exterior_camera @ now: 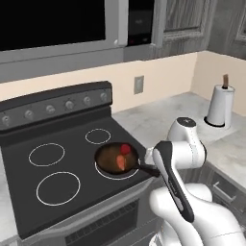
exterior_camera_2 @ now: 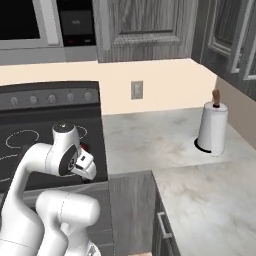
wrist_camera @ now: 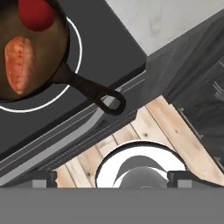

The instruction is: Put the sweet potato and tomato in the pan. Then turn on the front right burner and set the heat to medium.

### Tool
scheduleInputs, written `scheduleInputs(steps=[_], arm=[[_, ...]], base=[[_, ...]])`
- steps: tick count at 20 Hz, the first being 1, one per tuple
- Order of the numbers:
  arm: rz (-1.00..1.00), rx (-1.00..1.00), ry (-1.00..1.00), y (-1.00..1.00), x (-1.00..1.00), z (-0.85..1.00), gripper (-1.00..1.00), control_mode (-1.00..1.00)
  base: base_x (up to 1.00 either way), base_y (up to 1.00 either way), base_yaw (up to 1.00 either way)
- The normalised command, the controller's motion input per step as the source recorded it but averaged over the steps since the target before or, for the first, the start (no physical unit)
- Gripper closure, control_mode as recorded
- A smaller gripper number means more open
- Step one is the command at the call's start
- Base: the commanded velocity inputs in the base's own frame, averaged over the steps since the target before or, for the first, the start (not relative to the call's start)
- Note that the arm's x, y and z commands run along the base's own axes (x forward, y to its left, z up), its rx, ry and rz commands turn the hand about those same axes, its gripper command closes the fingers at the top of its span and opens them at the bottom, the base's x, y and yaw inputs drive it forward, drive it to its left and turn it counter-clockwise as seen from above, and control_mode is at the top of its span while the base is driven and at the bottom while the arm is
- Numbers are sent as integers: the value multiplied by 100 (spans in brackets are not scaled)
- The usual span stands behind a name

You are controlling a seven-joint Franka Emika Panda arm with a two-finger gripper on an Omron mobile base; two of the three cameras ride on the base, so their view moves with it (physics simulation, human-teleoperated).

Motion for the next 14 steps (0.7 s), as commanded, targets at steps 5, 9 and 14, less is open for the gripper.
scheduleInputs(steps=[5, 9, 14], arm=[[0, 0, 0, 0, 0, 0, -100, 100], [0, 0, 0, 0, 0, 0, -100, 100], [0, 0, 0, 0, 0, 0, -100, 100]], base=[[1, -31, 27], [3, -36, 27], [9, -31, 27]])
